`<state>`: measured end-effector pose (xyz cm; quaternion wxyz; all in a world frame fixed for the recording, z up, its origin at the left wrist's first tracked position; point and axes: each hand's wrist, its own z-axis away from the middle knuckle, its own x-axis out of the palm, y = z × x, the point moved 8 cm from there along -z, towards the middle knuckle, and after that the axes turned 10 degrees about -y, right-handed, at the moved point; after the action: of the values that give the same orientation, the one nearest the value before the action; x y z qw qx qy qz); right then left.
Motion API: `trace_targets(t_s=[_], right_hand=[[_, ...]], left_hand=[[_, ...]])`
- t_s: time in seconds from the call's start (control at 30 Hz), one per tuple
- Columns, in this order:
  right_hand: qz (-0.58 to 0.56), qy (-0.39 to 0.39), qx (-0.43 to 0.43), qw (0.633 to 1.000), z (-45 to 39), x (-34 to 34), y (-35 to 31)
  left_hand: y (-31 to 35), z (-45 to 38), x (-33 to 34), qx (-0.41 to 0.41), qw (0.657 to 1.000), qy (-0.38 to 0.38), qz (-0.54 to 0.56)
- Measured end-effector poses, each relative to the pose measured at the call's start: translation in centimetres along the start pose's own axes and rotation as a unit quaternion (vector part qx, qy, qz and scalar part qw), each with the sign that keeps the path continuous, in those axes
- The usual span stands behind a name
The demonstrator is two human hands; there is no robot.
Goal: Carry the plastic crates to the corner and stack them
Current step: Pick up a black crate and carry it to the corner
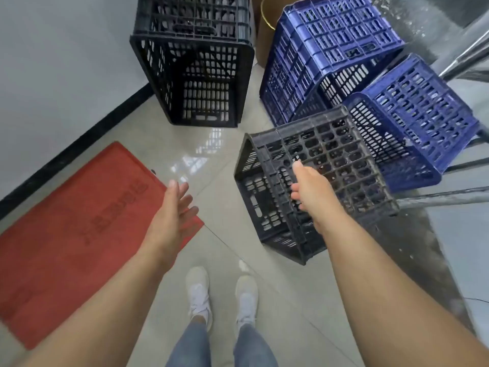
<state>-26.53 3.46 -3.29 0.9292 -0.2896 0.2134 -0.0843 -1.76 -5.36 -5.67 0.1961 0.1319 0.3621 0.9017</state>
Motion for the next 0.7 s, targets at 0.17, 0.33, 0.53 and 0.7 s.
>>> trace_targets(t_s=[0.17, 0.33, 0.53, 0.7], right_hand=[[0.126, 0.012, 0.064, 0.99, -4.0, 2.5, 2.6], [0.199, 0.053, 0.105, 0.973, -6.8, 3.8, 4.3], [0.236, 0.097, 0.062, 0.965, -9.1, 5.4, 5.2], [0.275, 0.187, 0.021, 0.943, -9.6, 5.6, 5.0]], left_hand=[[-3.3, -3.3, -0.8, -0.029, 0.999, -0.028, 0.007], [-6.3, -6.3, -1.4, -0.049, 0.998, -0.048, 0.005], [-8.5, -9.5, -1.2, -0.053, 0.997, -0.055, 0.003], [-10.8, -12.5, -1.1, -0.076, 0.996, -0.054, 0.012]])
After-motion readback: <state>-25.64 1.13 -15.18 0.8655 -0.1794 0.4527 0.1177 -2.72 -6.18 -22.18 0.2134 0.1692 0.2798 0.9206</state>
